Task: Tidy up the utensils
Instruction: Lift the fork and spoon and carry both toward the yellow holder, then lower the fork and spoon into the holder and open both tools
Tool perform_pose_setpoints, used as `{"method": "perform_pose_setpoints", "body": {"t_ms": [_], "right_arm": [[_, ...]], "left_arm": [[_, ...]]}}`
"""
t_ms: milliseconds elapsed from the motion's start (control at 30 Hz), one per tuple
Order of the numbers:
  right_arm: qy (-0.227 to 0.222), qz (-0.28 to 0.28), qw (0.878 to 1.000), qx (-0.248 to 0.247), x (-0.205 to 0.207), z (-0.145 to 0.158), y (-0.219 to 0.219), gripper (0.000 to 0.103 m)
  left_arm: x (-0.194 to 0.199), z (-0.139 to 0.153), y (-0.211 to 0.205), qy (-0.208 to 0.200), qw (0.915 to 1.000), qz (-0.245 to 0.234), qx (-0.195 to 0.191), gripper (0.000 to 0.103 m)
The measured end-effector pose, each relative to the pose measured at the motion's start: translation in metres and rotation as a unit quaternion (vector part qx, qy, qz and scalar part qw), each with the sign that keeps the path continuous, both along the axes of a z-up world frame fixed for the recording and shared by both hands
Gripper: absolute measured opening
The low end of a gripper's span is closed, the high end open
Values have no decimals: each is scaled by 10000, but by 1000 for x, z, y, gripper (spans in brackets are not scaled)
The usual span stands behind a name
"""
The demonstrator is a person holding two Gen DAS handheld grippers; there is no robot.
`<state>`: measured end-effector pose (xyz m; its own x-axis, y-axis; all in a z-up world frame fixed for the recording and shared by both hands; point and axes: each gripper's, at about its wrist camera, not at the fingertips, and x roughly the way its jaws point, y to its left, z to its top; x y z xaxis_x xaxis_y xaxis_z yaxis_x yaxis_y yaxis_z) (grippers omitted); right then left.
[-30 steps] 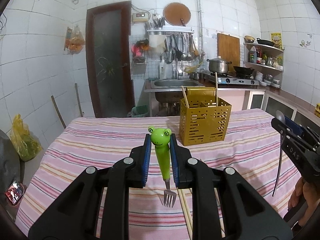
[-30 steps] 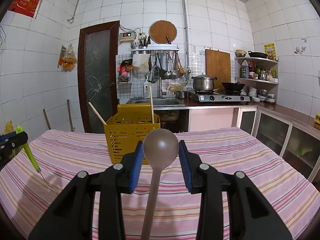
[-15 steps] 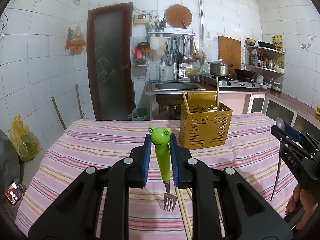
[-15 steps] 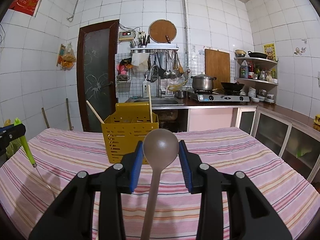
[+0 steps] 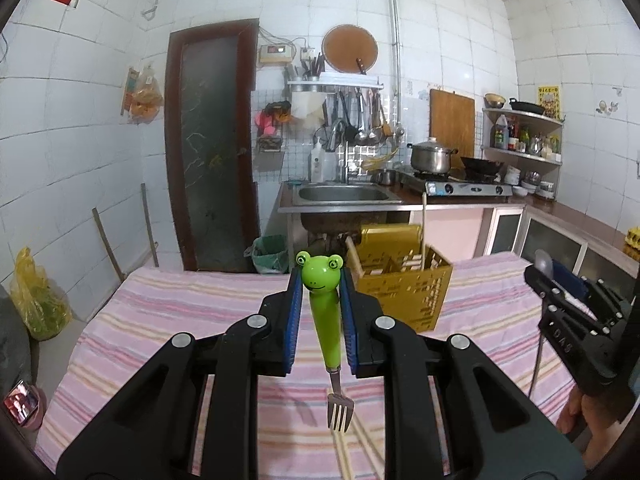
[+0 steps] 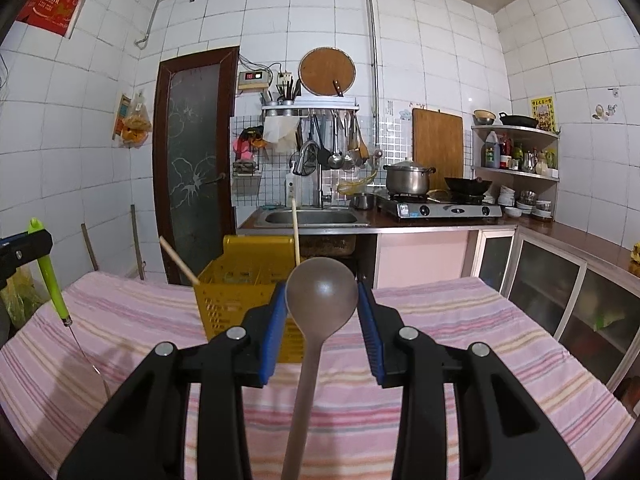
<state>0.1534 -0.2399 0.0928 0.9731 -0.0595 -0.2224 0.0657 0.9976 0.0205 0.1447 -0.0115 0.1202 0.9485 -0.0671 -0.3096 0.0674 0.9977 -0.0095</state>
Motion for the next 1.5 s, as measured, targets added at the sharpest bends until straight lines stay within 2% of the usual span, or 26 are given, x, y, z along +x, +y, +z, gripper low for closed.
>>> {"method": "perform_pose_setpoints", "body": {"t_ms": [367, 600, 733, 900, 1000, 1167, 1300, 1367, 1433, 1500], "right_arm": [[-382, -4, 9993, 17, 59, 61, -9, 36], [-607, 15, 9980, 157, 119, 88, -13, 36], [-654, 66, 9976, 222, 161, 82, -10, 36], [-712, 80, 9969, 337, 197, 55, -7, 36], [-600, 157, 9974, 363, 211, 34, -6, 36], [-570, 233, 9979, 192, 215, 12, -2, 36], [-528, 235, 9983, 33, 211, 1, 1, 36], [-325, 247, 9992, -26, 213, -1, 2, 36], [-72, 255, 9996, -48, 213, -2, 2, 38], [233, 263, 9993, -84, 213, -1, 2, 55]], "left_arm": [[58, 67, -34, -380, 9989, -240, -127, 18], [114, 89, -53, -537, 9978, -301, -234, 18], [148, 79, -59, -572, 9977, -280, -233, 18], [195, 41, -58, -394, 9988, -179, -238, 18], [214, 17, -57, -170, 9994, -156, -253, 18], [224, -8, -55, 8, 9997, -114, -212, 18], [218, -8, -47, 35, 9998, -51, -181, 18], [210, -1, -41, 39, 9998, -68, -197, 29], [198, 8, -34, -17, 9998, 16, -172, 58], [186, 15, -28, -74, 9998, 91, -131, 67]]}}
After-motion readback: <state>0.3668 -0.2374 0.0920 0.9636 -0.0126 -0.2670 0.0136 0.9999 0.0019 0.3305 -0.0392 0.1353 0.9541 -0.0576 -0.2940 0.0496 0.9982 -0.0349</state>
